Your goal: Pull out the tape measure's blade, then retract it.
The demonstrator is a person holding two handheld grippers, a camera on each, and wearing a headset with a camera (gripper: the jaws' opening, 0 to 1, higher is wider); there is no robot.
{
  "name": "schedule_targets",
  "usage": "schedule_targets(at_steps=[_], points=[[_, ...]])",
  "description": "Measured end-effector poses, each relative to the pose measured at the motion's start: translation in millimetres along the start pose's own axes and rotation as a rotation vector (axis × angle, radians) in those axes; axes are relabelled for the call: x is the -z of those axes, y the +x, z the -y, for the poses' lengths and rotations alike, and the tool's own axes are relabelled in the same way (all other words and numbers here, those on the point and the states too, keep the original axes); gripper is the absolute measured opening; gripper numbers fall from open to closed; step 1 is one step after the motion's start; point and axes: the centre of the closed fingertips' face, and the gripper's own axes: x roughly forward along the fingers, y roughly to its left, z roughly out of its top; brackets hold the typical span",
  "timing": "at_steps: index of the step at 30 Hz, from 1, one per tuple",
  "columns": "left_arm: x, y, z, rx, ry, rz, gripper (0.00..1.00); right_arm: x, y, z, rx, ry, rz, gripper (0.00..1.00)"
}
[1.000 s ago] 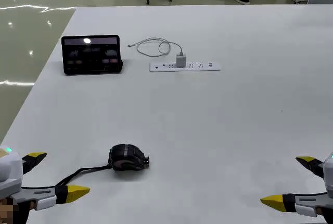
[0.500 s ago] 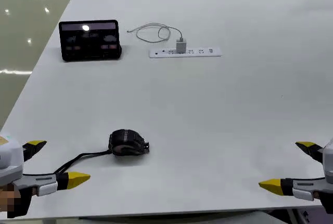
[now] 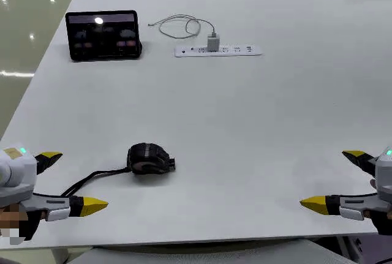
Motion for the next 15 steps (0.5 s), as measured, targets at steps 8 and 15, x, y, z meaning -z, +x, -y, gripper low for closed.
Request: schedule_targets(at_steps=[8, 15], points=[[-26.0, 28.0, -8.9, 0.040, 0.209, -0.078, 0.95, -28.0, 19.0, -13.4, -0.062, -0.068, 0.016, 1.00], [-32.8, 51.1, 8.2, 0.182, 0.366, -0.165, 0.67, -43.3, 40.1, -27.4, -0.133, -0.103, 0.000, 1.00]])
